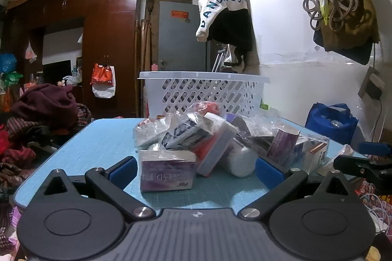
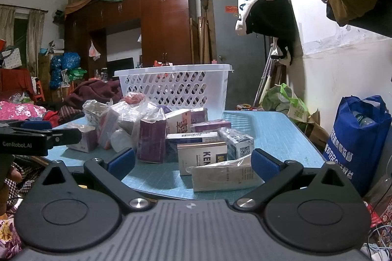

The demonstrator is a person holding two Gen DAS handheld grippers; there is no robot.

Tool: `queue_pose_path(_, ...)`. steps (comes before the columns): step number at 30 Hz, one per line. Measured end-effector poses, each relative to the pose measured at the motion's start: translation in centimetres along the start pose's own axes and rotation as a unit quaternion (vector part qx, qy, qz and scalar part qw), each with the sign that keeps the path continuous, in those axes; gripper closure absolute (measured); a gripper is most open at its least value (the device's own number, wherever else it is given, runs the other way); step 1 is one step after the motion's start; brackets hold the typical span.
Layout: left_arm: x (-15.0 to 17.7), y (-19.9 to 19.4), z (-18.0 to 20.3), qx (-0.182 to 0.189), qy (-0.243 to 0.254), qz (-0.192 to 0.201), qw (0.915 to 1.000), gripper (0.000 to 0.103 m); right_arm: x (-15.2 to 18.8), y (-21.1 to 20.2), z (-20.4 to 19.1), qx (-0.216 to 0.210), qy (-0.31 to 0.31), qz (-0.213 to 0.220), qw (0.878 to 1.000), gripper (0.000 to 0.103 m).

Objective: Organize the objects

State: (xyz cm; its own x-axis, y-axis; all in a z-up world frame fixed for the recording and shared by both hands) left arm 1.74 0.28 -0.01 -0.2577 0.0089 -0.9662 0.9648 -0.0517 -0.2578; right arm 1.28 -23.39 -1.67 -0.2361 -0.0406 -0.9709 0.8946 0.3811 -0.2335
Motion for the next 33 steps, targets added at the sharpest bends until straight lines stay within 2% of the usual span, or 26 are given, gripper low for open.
queue_pose_path(33,0.18,0.06,-0.08,-0.001,0.002,-0.001,1.0,0.0,0.2,0.01,-0.12,-0.003,-0.003,-0.002,1.0,0.0)
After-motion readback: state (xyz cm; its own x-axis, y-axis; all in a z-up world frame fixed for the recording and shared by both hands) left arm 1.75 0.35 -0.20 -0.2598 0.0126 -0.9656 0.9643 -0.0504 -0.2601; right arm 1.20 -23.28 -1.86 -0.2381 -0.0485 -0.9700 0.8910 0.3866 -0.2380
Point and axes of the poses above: each gripper's, at about its wrist camera, not at the fingertips, and y roughly the way its jaws point, z to its right, x to its underside, the point moved 2 cm from there along y, roughly the way its jaws point, and after that the axes turned 1 degree about -z, right-handed, at the moved point
